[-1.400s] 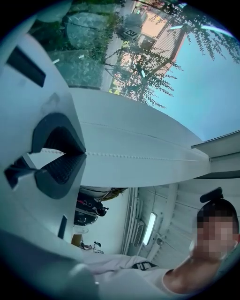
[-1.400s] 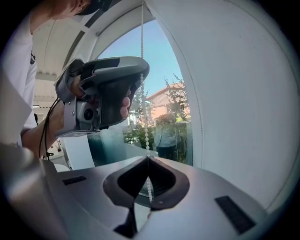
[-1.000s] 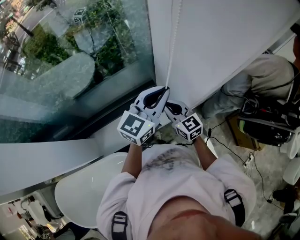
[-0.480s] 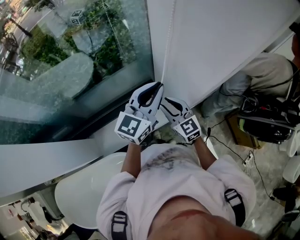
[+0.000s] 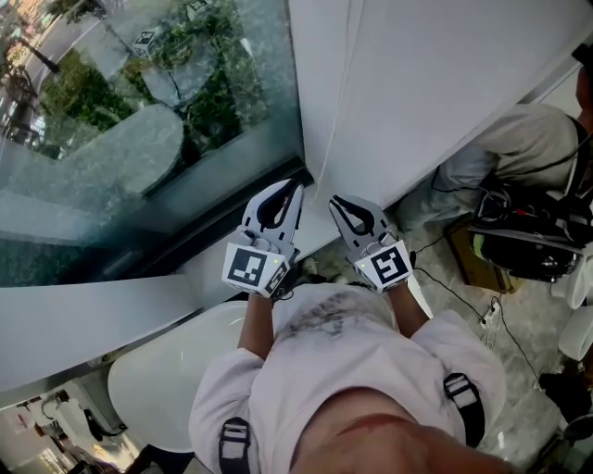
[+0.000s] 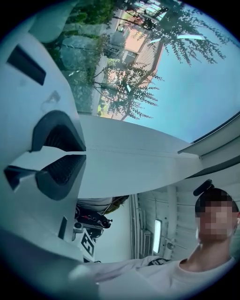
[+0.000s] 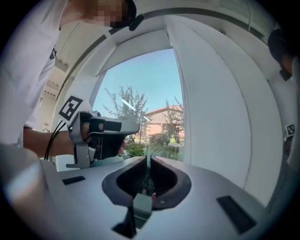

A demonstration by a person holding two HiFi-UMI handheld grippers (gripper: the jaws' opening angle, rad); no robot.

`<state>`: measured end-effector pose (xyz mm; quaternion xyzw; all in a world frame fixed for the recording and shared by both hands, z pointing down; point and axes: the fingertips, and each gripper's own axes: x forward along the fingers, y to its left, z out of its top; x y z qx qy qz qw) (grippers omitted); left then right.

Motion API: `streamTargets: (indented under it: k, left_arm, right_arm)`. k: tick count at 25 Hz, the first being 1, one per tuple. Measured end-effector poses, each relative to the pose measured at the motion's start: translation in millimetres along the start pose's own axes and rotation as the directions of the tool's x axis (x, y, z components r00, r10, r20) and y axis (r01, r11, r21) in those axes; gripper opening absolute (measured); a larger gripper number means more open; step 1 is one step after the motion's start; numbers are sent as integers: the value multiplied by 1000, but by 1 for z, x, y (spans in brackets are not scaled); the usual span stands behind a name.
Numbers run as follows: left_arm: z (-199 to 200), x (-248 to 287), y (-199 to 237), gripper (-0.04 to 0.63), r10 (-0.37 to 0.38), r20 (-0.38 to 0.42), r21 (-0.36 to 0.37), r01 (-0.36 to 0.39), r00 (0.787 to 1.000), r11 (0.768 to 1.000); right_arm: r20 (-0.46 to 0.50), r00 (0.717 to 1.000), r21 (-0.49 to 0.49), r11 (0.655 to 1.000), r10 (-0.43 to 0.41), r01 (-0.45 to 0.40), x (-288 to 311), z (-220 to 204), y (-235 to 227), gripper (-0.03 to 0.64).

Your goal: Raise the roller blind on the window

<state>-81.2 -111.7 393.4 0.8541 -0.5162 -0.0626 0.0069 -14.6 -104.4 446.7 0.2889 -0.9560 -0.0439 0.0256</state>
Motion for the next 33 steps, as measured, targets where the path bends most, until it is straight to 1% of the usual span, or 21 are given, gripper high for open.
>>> streamTargets:
  k: [5, 8, 11, 20, 33]
  left_arm:
    - [-23, -15, 1, 9, 47, 11, -2, -47, 999, 999]
    - [-45, -19, -2, 8, 68, -13, -14, -69, 998, 998]
    - [-60, -20, -5, 8, 74, -35, -35, -75, 997, 997]
    - [-60, -20, -8, 8, 69, -36, -35, -71, 997, 997]
    - [-55, -21, -6, 8, 74, -26, -39, -75, 997, 996]
  right_arm:
    - [14, 1000, 3, 1000, -2, 2, -5, 6, 2, 63]
    - [1, 1000, -16, 1000, 8, -8, -6, 5, 5, 61]
    - [-7, 1000, -22, 1000, 13, -13, -5, 4, 8, 60]
    - [-3, 1000, -6, 1000, 12, -12, -4, 6, 11, 60]
    - [-15, 1000, -11, 1000, 9, -9, -3, 6, 9, 60]
